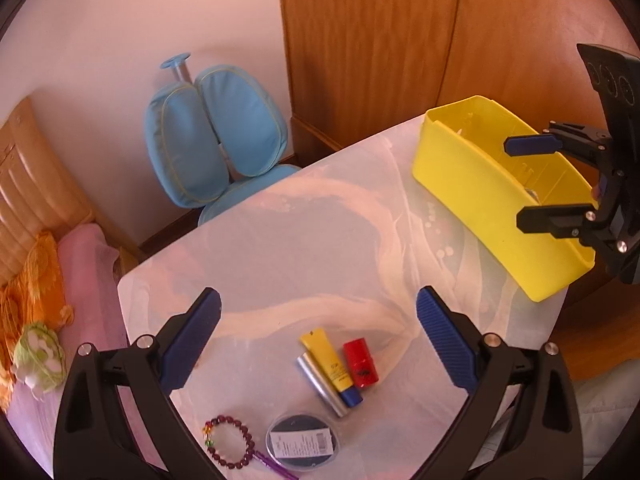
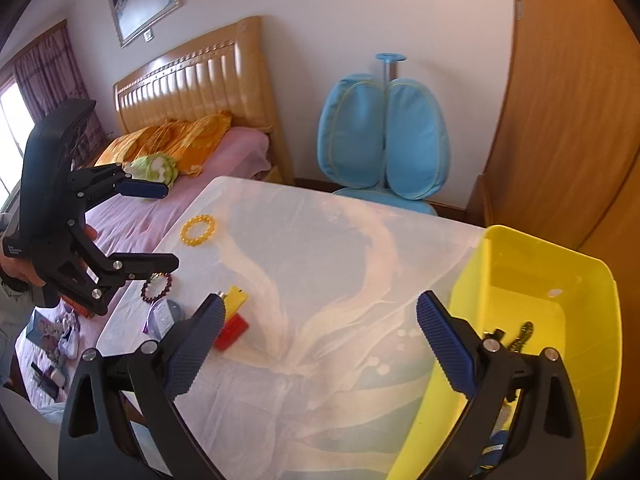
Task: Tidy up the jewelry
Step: 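Move the left gripper toward the red beaded bracelet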
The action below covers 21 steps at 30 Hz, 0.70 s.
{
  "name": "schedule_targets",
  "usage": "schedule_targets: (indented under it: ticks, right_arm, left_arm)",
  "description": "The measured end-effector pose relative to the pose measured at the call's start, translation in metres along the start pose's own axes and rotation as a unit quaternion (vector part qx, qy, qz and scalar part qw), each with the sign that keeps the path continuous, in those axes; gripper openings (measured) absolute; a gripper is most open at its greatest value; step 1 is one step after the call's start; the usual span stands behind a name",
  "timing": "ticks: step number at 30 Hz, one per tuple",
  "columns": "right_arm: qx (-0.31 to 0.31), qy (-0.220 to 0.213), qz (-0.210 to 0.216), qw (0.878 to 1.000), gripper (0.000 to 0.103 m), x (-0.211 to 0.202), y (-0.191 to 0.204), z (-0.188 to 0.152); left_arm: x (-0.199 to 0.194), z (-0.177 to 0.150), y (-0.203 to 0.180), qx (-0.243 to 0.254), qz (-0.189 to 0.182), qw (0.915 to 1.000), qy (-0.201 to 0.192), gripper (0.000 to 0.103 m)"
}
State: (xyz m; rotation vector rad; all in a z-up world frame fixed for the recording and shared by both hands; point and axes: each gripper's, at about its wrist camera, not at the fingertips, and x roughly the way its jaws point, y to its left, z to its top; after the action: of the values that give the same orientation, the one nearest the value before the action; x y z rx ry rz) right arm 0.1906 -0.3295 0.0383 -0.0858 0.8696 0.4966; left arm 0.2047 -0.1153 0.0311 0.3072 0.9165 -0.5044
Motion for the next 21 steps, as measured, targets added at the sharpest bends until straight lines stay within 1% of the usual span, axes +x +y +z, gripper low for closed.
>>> schedule_targets:
  ticks: [2,6,10,13,17,21]
  right_arm:
    - [-0.021,0.019,0.013,1.0,0.097,0.019,0.019,-0.001]
    - [-0.052,0.052,0.031,0.997,0.097,0.047,0.053,-0.015]
    - [-0.079,0.08,0.047,0.992,0.097,0.07,0.085,-0.027]
    - [-0.097,0.096,0.061,0.989,0.097,0.083,0.107,-0.03]
    - [-0.125,0.106,0.072,0.984,0.097,0.094,0.134,-0.032]
    - [-0.131,0.113,0.077,0.982,0.097,0.105,0.153,-0.033]
  left_arm:
    - [-0.001,-0.018,0.011,-0.018,0.008,0.9998,0.006,0.096]
    - [0.001,-0.051,0.027,-0.055,0.021,0.9981,0.015,0.096]
    - [0.004,-0.082,0.044,-0.091,0.033,0.9951,0.021,0.096]
    - [0.007,-0.107,0.059,-0.117,0.043,0.9915,0.036,0.096]
    - [0.007,-0.137,0.071,-0.13,0.058,0.9885,0.05,0.096]
    - [0.015,-0.157,0.074,-0.124,0.067,0.9882,0.06,0.096]
